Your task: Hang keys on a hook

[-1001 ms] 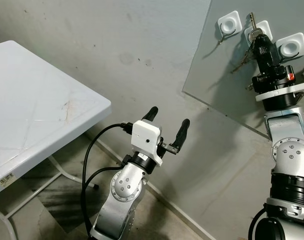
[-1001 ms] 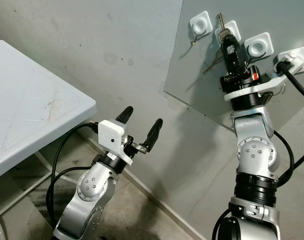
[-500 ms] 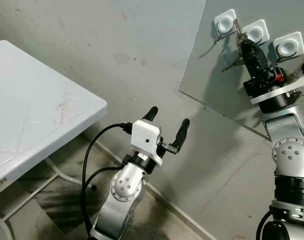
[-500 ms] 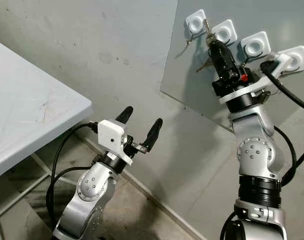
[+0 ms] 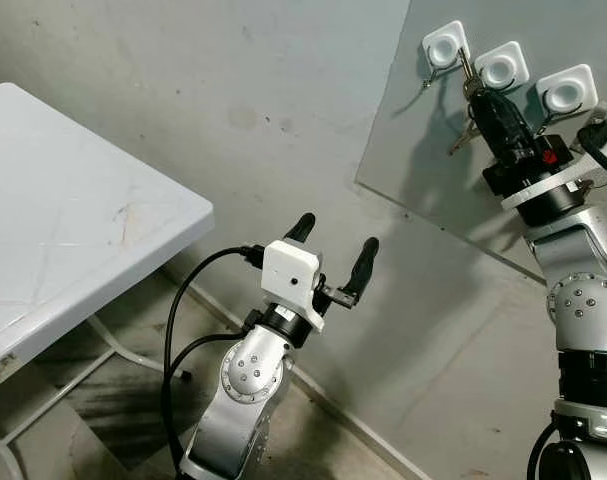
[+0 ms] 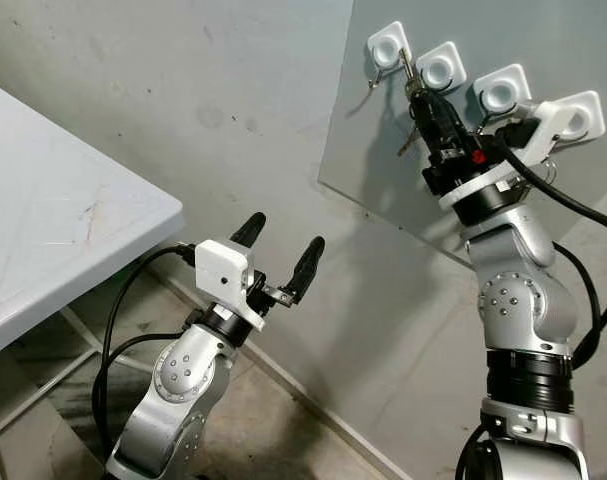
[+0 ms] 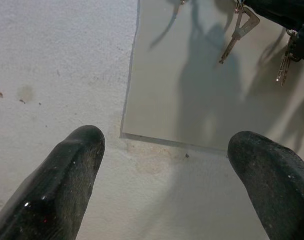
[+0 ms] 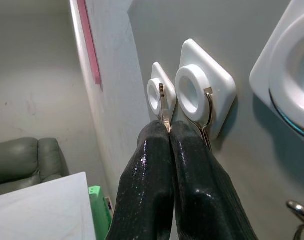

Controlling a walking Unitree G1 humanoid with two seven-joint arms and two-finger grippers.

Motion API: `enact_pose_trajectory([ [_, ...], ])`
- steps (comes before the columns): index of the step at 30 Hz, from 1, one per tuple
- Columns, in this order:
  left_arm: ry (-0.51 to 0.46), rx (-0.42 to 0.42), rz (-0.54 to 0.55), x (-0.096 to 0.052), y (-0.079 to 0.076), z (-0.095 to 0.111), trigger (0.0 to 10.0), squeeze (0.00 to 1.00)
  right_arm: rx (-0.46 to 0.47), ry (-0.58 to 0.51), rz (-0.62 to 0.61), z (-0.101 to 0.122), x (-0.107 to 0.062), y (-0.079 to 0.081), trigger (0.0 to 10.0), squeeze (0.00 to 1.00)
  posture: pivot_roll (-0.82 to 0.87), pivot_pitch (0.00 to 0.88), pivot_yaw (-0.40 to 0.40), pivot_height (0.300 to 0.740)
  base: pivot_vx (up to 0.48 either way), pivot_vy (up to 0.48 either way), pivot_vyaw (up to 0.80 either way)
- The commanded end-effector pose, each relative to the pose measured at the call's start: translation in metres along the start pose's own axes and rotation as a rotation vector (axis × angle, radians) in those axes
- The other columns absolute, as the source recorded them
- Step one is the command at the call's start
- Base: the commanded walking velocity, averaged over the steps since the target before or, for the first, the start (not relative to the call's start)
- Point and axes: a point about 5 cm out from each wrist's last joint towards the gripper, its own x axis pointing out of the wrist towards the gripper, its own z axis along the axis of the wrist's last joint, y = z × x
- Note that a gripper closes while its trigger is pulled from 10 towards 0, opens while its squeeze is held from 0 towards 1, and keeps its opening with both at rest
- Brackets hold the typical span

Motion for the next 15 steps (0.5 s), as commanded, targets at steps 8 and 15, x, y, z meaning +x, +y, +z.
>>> enact_pose_trajectory([
  [8, -0.056, -0.050, -0.009, 0.0077, -0.0113, 0.0115, 10.0, 0.00, -0.012, 0.129, -0.069, -0.0218, -0.0119, -0.0121, 10.0, 0.00, -0.03, 0.059, -0.107, 0.740, 0.000, 0.000, 0.00],
  [15, -0.055, -0.050, -0.009, 0.0080, -0.0109, 0.0114, 10.0, 0.00, -0.006, 0.124, -0.067, -0.0226, -0.0112, -0.0113, 10.0, 0.00, -0.03, 0.065, -0.106, 0.740, 0.000, 0.000, 0.00],
])
